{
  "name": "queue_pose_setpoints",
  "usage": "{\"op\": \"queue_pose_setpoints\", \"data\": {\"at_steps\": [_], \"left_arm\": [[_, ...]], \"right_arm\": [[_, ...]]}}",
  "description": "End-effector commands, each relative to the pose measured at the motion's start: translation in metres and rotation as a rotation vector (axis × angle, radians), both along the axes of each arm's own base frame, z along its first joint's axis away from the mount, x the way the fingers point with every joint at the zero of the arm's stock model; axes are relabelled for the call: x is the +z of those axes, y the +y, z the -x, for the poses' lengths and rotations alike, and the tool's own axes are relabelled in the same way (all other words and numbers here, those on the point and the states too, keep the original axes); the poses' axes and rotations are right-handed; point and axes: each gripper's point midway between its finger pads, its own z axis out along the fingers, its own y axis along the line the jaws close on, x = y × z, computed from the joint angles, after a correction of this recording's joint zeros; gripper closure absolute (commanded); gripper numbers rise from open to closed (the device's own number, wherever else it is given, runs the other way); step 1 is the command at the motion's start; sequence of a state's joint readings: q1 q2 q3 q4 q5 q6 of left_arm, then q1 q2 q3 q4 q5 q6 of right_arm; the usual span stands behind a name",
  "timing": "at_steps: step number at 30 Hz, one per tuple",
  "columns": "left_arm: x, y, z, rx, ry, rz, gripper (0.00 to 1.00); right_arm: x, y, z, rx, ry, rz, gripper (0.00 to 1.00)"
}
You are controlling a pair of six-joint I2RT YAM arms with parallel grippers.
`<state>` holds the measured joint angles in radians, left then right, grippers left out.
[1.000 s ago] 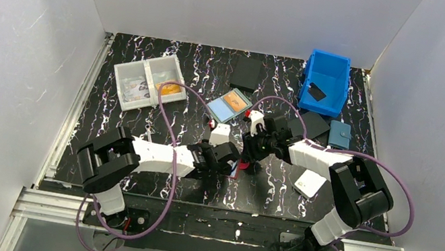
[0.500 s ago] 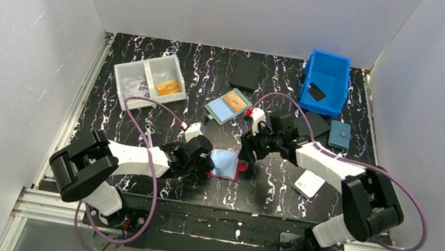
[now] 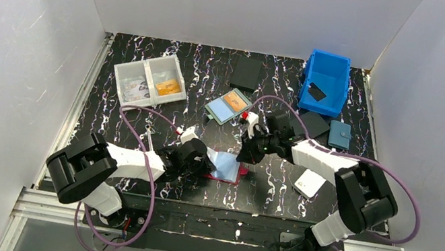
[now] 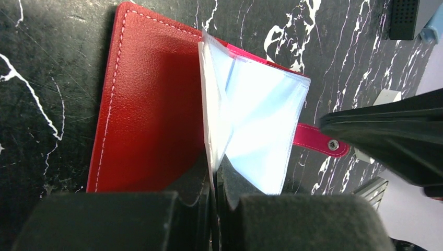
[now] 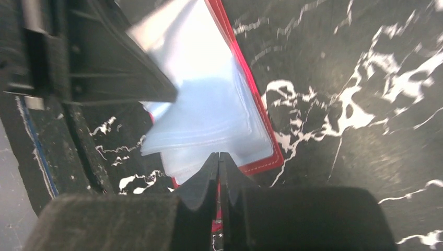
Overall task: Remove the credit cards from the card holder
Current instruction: Open the card holder at the center of the board.
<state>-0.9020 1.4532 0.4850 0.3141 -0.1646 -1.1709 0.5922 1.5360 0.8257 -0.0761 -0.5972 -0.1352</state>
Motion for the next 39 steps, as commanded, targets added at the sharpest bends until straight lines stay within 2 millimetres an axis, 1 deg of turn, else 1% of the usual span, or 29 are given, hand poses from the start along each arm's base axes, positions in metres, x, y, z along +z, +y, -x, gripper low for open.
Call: {"op": "queue_pose_setpoints", "data": {"at_steps": [1,5,12,14,19,20,24,25,26,28,33,39], "left_arm": [[-0.029,0.019,0.023,0.001,0.103,-0.055,1.00],[-0.032,0.021,0.025,0.006,0.110,-0.046,1.00],[-0.029,0.019,0.024,0.000,0.102,-0.025,1.00],[-0.028,0.017,0.024,-0.004,0.103,-0.018,1.00],[-0.026,0.008,0.026,-0.059,0.100,0.002,1.00],[-0.025,0.006,0.027,-0.072,0.098,0.009,0.98],[-0.023,-0.002,0.031,-0.123,0.090,0.042,0.80],[-0.022,-0.003,0.030,-0.129,0.083,0.045,0.77],[-0.021,-0.006,0.034,-0.154,0.095,0.064,0.74],[-0.020,-0.010,0.037,-0.179,0.093,0.080,0.71],[-0.020,-0.014,0.042,-0.215,0.098,0.106,0.70],[-0.014,-0.015,0.048,-0.272,0.067,0.127,0.55]], "right_arm": [[-0.011,-0.002,-0.004,-0.016,-0.007,0.086,0.91],[-0.027,-0.003,0.000,-0.005,-0.003,0.140,0.93],[-0.043,0.000,0.003,-0.007,0.014,0.198,0.94],[-0.045,0.001,0.003,-0.008,0.023,0.201,0.93],[-0.038,0.012,0.009,0.017,0.038,0.155,0.92],[-0.037,0.014,0.010,0.021,0.041,0.148,0.92],[-0.037,0.019,0.013,0.026,0.072,0.125,0.91],[-0.038,0.021,0.015,0.028,0.085,0.118,0.91],[-0.037,0.023,0.017,0.029,0.097,0.109,0.91],[-0.036,0.027,0.020,0.033,0.121,0.088,0.90],[-0.032,0.031,0.023,0.034,0.146,0.058,0.89],[-0.027,0.037,0.030,0.058,0.186,0.015,0.85]]}}
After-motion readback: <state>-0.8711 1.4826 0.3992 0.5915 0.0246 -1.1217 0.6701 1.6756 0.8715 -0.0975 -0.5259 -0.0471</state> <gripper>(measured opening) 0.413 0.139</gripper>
